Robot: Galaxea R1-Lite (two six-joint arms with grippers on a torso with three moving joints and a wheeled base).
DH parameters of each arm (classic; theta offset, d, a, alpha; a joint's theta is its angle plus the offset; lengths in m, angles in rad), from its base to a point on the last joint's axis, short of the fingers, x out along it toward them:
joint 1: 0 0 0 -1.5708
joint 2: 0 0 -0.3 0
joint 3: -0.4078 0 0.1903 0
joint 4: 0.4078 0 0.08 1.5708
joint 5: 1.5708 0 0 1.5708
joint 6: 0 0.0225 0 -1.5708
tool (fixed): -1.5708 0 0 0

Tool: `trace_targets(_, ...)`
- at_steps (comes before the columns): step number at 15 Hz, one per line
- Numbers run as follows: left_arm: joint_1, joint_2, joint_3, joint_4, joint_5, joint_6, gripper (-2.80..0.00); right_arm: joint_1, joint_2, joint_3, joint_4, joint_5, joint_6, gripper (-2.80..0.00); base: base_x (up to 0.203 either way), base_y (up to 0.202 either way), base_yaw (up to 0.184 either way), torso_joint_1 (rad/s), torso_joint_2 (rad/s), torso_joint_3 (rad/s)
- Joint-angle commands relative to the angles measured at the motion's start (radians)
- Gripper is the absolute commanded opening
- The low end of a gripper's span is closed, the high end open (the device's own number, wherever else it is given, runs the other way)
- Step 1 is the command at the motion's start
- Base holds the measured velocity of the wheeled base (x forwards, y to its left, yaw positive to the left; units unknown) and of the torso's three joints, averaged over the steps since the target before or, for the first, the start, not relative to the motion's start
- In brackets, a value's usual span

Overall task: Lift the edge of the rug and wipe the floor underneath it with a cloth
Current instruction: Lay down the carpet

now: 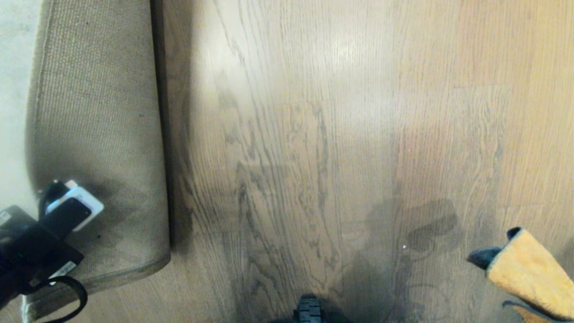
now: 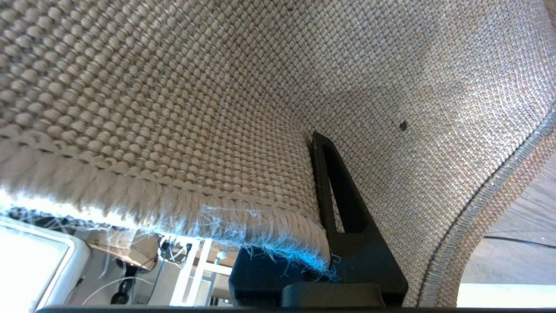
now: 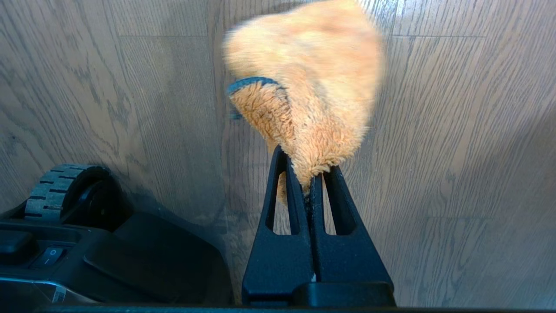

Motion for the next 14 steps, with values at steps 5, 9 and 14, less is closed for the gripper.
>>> trace_targets(5,0.000,0.000,0.000,-0.003,0.002,-0.007,-2.80,0.000,0.003,0.001,-0.001,-0.001,0.004,-2.80,0.000,0.000,0.000,0.000,0.00,0.000)
trace_targets(9,-0.001,-0.006,0.005,-0.039,0.002,-0.032,-2.80,0.000,0.003,0.001,-0.005,0.004,0.020,-2.80,0.000,0.000,0.000,0.000,0.00,0.000)
trace_targets(14,0.000,-0.009,0.036,-0.087,0.001,-0.060,-2.80,0.000,0.003,0.005,-0.021,0.002,0.047,-2.80,0.000,0.000,0.000,0.000,0.00,0.000)
